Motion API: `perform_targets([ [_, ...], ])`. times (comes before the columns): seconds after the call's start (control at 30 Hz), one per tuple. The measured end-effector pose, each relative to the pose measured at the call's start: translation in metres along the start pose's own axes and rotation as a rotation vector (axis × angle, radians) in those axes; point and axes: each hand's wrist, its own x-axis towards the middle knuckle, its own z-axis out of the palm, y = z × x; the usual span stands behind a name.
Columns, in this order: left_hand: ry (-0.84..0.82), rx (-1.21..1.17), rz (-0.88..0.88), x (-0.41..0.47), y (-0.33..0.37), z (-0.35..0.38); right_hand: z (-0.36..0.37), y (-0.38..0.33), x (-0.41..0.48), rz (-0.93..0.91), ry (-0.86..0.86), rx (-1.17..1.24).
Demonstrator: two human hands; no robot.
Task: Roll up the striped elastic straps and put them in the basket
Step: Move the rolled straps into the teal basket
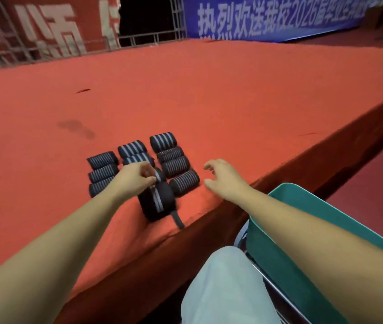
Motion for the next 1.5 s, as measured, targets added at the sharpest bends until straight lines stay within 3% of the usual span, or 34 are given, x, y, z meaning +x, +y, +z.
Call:
perform_targets([
  [0.23, -0.185, 0.169, 0.107, -0.010, -0.024, 0.000, 0.038, -0.048, 0.038, -0.272, -0.275, -0.417],
  [0.37, -0.326, 0.337, 0.162, -0.003, -0.016, -0.001, 0.039, -0.056, 0.050, -0.390, -0.314, -0.668],
  [0.53, -0.433, 0.359, 0.130, 0.003, -0.005, 0.003, 0.042, -0.054, 0.050, -0.410, -0.359, -0.662],
  [0.63, -0.473, 0.365, 0.110, 0.004, 0.000, 0.005, 0.037, -0.048, 0.046, -0.408, -0.276, -0.633],
  [0.73, -0.397, 0.198, 0.103, 0.002, 0.001, 0.005, 0.025, -0.033, 0.037, -0.261, -0.172, -0.307],
  [0.83, -0.245, -0.164, 0.038, -0.004, 0.011, 0.005, -0.003, -0.014, 0.019, -0.072, -0.043, 0.113],
  [1.0, -0.281, -0.496, 0.073, 0.003, 0.058, 0.031, -0.058, 0.028, -0.030, 0.110, 0.133, 0.367],
  [1.2, -0.380, -0.617, 0.240, 0.015, 0.140, 0.106, -0.093, 0.094, -0.096, 0.293, 0.279, 0.470],
  [1.5, -0.516, -0.344, 0.367, 0.028, 0.206, 0.206, -0.081, 0.187, -0.163, 0.590, 0.384, 0.482],
])
